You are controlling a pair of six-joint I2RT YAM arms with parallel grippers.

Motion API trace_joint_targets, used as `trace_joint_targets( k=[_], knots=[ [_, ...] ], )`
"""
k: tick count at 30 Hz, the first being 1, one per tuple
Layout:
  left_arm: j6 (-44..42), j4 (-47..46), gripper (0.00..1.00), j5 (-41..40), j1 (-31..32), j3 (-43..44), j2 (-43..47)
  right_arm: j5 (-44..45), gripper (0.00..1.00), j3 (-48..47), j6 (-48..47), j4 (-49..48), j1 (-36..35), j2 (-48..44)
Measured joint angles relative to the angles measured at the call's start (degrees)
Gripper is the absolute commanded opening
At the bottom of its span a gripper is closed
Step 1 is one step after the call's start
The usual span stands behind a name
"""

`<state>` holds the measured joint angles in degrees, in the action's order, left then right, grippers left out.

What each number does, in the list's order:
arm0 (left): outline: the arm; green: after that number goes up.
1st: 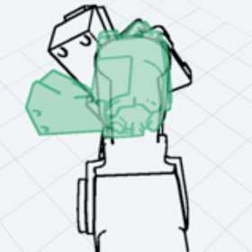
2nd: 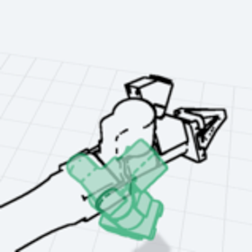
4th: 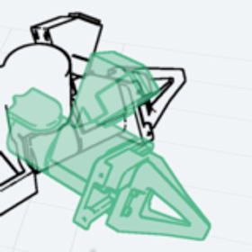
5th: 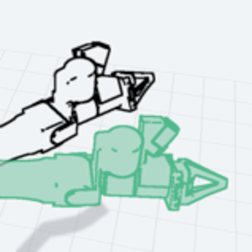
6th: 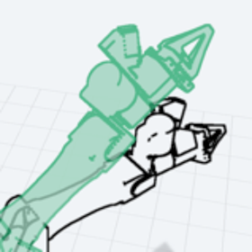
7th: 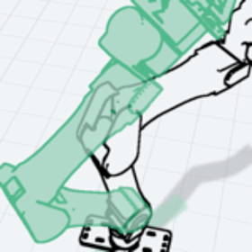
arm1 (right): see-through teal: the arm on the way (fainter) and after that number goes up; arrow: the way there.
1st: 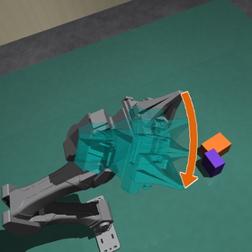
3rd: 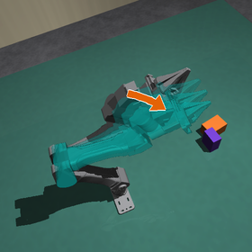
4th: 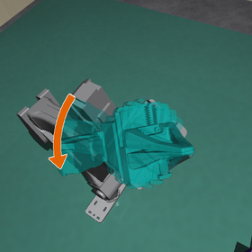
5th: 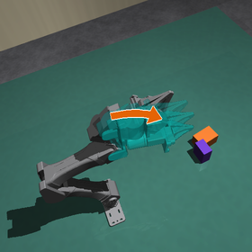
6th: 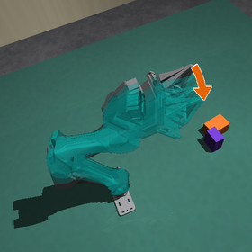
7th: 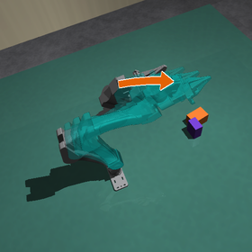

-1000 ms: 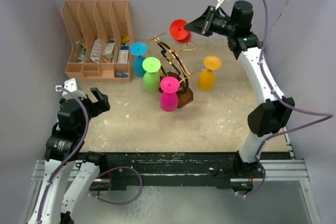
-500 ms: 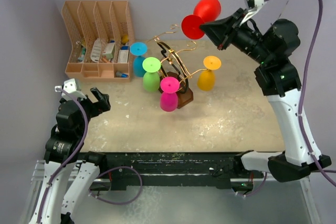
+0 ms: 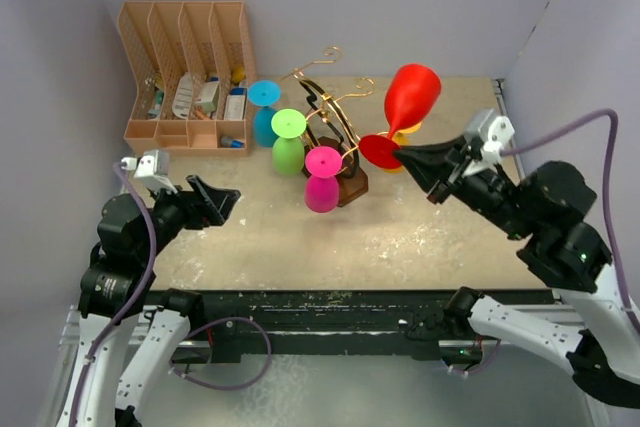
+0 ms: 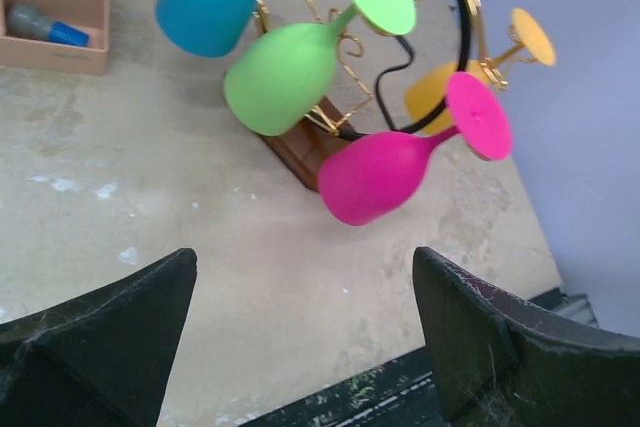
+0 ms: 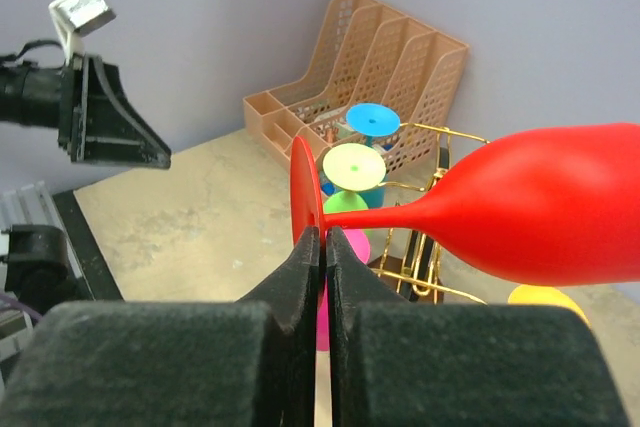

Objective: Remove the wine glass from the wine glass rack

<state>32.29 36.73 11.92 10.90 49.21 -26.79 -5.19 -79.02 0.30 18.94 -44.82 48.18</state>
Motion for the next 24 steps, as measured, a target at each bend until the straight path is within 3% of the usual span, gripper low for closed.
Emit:
trace_joint_targets(
  k=[5, 12, 16, 24],
  knots=[
    [1.16, 1.9, 0.91, 5.07, 0.0, 5.53, -0.52, 10.29, 0.0, 5.31, -6.71, -1.38, -12.33, -2.75],
    [1.22, 4.94, 0.9, 7.98, 0.0, 12.33, -0.46, 34.42, 0.0, 12.24, -18.75, -3.02, -33.48, 8.57],
    [2.8, 6.97, 0.88, 10.03, 0.0, 12.44, -0.37, 45.07, 0.0, 17.94, -26.8, -7.23, -40.06, 10.38],
    [12.52, 9.2, 0.87, 17.05, 0.0, 12.46, -2.14, 61.94, 0.0, 28.41, -54.18, -38.36, -49.16, 12.92]
  ],
)
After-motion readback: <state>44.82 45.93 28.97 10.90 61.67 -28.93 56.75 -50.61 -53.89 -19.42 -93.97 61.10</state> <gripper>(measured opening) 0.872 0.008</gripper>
